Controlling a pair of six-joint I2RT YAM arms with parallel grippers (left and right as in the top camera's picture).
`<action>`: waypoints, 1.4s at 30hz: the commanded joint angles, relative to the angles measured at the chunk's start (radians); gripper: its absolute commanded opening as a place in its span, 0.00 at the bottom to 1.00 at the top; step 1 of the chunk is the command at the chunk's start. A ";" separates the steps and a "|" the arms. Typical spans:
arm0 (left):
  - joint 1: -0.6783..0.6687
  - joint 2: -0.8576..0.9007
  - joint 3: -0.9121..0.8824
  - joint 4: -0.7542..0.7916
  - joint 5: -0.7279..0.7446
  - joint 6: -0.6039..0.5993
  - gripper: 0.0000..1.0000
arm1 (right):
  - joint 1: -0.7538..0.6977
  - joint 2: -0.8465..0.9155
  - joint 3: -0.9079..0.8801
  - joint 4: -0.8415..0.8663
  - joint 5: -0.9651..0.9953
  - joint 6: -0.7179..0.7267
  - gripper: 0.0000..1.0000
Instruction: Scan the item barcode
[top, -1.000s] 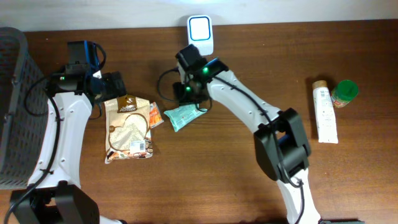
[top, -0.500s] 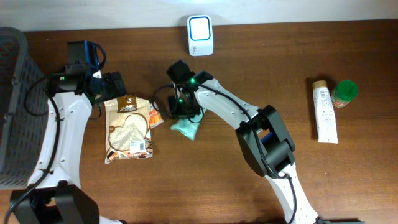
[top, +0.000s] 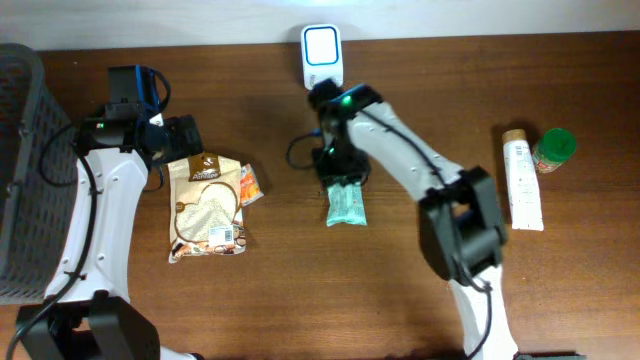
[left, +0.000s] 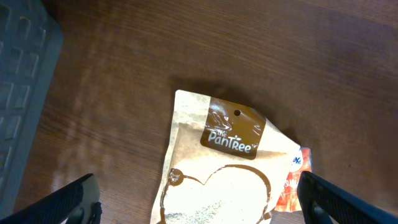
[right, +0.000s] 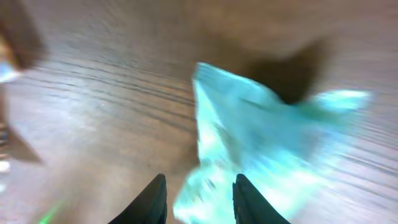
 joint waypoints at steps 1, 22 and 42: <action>0.002 -0.004 0.014 0.002 -0.007 0.019 0.99 | -0.085 -0.147 0.027 -0.029 0.092 -0.029 0.30; 0.002 -0.004 0.014 0.002 -0.007 0.019 0.99 | -0.050 -0.018 -0.180 0.215 0.115 -0.212 0.30; 0.002 -0.004 0.014 0.002 -0.007 0.019 0.99 | -0.189 -0.149 0.072 -0.150 -0.218 -0.200 0.34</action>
